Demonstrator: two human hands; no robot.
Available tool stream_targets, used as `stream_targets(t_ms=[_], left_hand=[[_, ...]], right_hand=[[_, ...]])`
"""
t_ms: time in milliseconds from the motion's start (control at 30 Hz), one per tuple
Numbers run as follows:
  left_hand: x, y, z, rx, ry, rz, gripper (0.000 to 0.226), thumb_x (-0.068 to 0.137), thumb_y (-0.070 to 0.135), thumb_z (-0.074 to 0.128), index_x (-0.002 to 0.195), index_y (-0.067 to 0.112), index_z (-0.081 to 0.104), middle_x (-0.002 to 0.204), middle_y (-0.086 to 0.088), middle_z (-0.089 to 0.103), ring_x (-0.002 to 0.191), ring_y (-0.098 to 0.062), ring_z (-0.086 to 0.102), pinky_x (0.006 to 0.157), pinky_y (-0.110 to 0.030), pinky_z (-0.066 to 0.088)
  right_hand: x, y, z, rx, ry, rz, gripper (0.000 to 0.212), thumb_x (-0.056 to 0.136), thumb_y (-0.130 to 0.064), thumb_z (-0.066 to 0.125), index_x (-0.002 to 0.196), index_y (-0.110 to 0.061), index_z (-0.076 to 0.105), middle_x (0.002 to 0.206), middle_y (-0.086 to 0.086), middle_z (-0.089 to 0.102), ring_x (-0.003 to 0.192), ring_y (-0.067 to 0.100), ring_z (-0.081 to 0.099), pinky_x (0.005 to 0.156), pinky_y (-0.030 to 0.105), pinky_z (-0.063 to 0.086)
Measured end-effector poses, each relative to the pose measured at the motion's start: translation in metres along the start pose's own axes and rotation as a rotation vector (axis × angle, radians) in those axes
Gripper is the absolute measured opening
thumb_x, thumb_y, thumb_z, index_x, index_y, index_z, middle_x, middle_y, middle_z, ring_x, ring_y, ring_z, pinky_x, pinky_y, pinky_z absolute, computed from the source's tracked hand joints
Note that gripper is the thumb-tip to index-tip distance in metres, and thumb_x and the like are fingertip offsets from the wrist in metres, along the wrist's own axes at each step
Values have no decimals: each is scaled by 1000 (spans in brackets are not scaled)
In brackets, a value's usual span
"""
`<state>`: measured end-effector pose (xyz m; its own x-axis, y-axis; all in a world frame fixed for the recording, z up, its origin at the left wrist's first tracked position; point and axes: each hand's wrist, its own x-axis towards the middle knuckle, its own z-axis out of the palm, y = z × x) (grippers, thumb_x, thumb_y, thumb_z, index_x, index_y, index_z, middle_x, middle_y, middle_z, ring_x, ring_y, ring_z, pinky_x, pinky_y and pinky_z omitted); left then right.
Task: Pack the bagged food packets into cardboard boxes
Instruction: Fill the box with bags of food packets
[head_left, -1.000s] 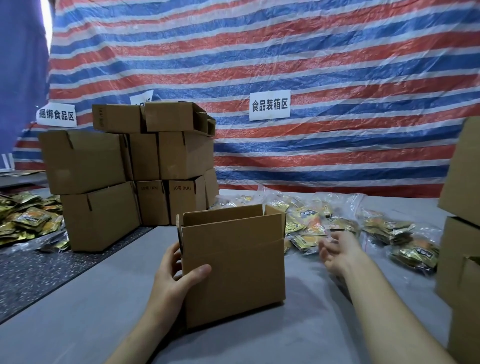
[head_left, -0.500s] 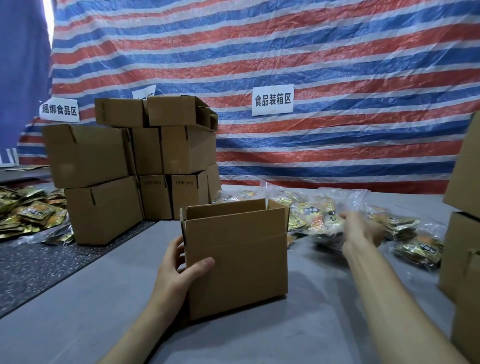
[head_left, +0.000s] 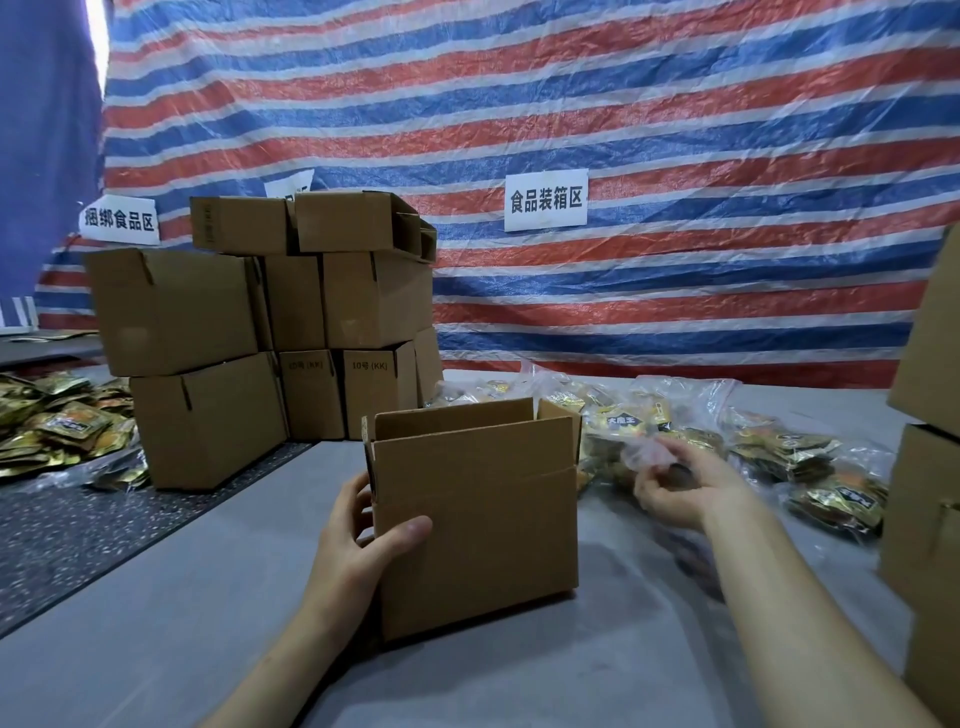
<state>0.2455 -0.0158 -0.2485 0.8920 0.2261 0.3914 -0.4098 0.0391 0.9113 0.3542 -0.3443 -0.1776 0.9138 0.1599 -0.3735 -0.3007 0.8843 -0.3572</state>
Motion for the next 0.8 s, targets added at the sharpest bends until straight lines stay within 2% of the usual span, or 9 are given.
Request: stream_targets(t_ms=[67,133,167,300,400,500,633,733,800], left_hand=[[0,0,0,-8,1,0,94,46,51,89,132,29,58,125,-6,69,110,-27,69,88,-50,60],[0,0,1,-9,-3,1,94,46,50,90,132,28,59,124,-6,69,109,-26,70,85,-45,61],[-1,0,1,-7,-8,0,94,46,51,90,132,28,59,124,-6,69,108,-26,70,84,-44,62],[-1,0,1,-17,-28,-4,93,47,49,91,132,30,58,125,-5,69,108,-25,71,82,-42,62],[0,1,1,-11,-33,-6,94,46,50,91,132,30,58,125,-6,68,109,-27,70,84,-45,62],[-1,1,1,-8,-41,-7,97,46,51,91,134,31,56,126,-4,68,109,-26,70,85,-45,62],[-1,2,2,-1,-49,7,98,46,49,90,135,28,55,127,-7,67,110,-27,70,87,-46,61],[-4,4,3,15,-73,15,100,46,49,90,137,28,53,129,-6,66,112,-28,68,90,-47,60],[-5,6,5,31,-103,22,103,44,52,91,137,30,52,128,-3,66,114,-27,67,92,-48,59]], right_hand=[[1,8,3,-109,-5,29,8,96,-15,63,92,-9,60,59,6,55,57,6,40,46,18,41],[-2,14,9,-278,44,41,19,92,-21,67,80,-9,57,52,7,50,57,9,32,54,19,33],[-4,16,12,-384,77,28,21,90,-26,69,81,-9,59,52,8,49,59,10,31,56,21,31],[-13,19,23,-671,218,-150,28,83,-33,79,94,-13,62,89,11,65,77,20,58,64,31,49],[-18,18,29,-724,247,-308,23,85,-30,79,93,-18,62,108,16,60,94,25,67,62,34,61],[-20,15,36,-775,202,-375,14,92,-25,72,97,-17,61,116,15,62,90,26,71,55,34,62],[-24,8,45,-778,131,-421,6,96,-11,62,99,-12,56,106,21,59,85,34,73,53,41,62],[-35,6,52,-771,85,-477,10,95,-18,62,104,-15,58,108,17,64,87,30,76,69,56,61],[-45,7,59,-763,34,-539,14,95,-26,62,108,-21,59,111,11,66,83,23,77,84,64,55]])
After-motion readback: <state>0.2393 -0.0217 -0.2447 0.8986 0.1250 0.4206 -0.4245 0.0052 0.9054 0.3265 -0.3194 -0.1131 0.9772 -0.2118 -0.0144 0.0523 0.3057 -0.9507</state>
